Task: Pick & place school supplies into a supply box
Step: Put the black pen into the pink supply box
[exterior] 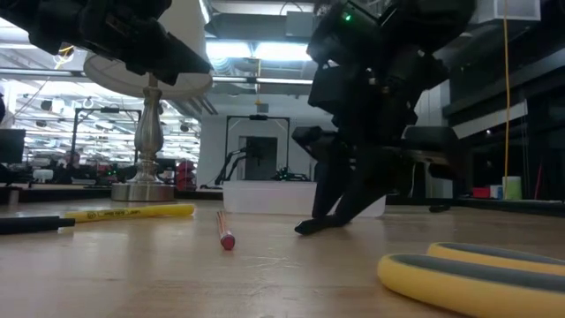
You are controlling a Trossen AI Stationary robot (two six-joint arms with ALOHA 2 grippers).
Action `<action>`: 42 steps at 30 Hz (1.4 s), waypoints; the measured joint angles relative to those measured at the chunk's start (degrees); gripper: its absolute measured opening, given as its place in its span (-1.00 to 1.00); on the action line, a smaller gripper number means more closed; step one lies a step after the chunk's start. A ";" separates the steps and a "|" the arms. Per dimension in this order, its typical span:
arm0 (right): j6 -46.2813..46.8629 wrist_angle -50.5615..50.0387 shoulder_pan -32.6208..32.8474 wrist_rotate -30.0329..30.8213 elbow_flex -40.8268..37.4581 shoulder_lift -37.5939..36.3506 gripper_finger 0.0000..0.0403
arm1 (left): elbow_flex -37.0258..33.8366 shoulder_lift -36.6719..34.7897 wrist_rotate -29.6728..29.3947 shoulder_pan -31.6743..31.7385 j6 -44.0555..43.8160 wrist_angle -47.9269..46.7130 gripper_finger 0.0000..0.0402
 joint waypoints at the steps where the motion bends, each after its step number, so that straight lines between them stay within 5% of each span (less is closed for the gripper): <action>1: 0.48 -0.01 -0.02 -0.56 0.00 0.16 -0.38 | 0.00 0.00 0.00 0.01 0.00 0.00 -0.97; 8: 2.89 -0.78 -0.06 -1.02 0.00 -0.01 -0.40 | 0.00 0.00 -0.02 0.01 0.04 0.00 -0.97; 21: 11.52 -3.85 0.02 -1.37 0.00 0.07 -0.78 | 0.00 0.00 -0.04 0.00 0.04 0.00 -0.97; 42: 20.96 -6.71 0.27 -2.19 -0.50 -8.15 -0.79 | 0.00 0.00 -0.02 0.00 0.02 0.04 -0.97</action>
